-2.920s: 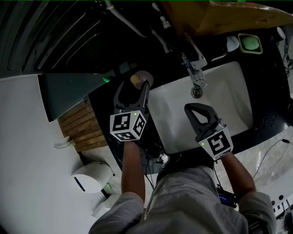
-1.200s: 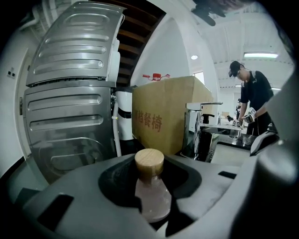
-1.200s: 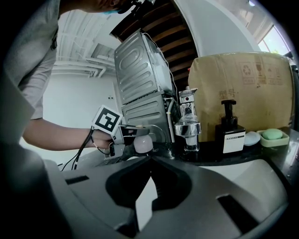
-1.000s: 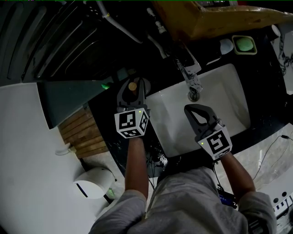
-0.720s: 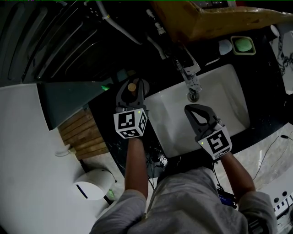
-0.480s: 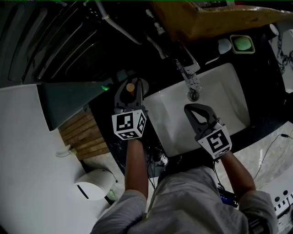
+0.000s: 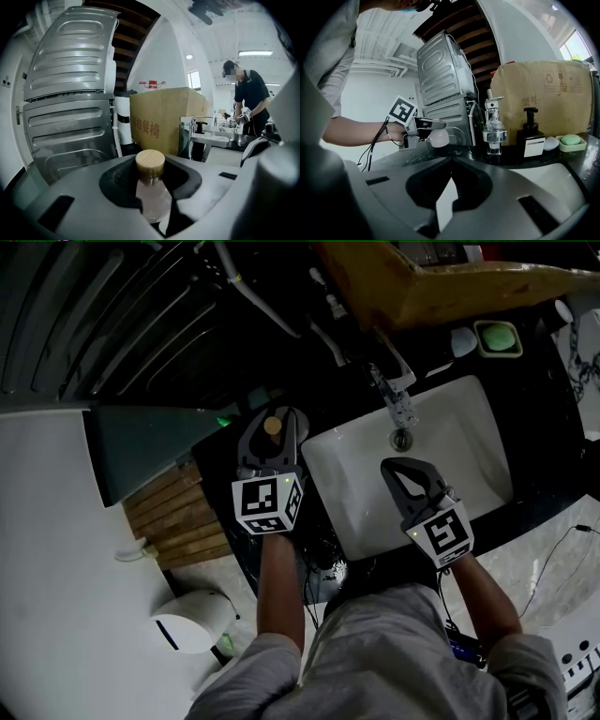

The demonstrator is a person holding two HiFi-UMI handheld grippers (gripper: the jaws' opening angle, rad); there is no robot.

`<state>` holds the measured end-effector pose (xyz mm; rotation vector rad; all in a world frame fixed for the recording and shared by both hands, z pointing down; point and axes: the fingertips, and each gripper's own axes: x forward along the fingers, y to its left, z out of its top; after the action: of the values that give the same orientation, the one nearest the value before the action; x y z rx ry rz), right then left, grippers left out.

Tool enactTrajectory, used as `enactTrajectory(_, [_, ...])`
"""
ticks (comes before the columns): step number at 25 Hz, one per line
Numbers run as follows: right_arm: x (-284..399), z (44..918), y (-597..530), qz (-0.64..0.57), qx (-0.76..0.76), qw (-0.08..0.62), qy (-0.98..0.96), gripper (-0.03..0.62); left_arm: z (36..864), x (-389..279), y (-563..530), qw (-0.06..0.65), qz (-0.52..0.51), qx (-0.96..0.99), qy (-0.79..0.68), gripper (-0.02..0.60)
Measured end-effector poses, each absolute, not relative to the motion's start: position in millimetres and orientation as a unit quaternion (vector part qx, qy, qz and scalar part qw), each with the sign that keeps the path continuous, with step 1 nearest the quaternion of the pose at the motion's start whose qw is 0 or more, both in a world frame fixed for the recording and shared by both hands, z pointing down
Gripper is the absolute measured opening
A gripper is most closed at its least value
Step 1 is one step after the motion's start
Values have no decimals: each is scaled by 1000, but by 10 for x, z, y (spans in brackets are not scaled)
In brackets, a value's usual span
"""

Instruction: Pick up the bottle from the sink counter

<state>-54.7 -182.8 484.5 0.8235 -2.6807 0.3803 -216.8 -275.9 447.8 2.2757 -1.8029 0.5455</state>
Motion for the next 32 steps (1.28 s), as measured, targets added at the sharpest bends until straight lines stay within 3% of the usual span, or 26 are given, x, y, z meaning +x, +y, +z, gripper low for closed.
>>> enactTrajectory(32, [-930, 4023, -1187, 97, 372, 100, -918, 9, 3497, -2194, -1306, 75, 124, 776, -614, 126])
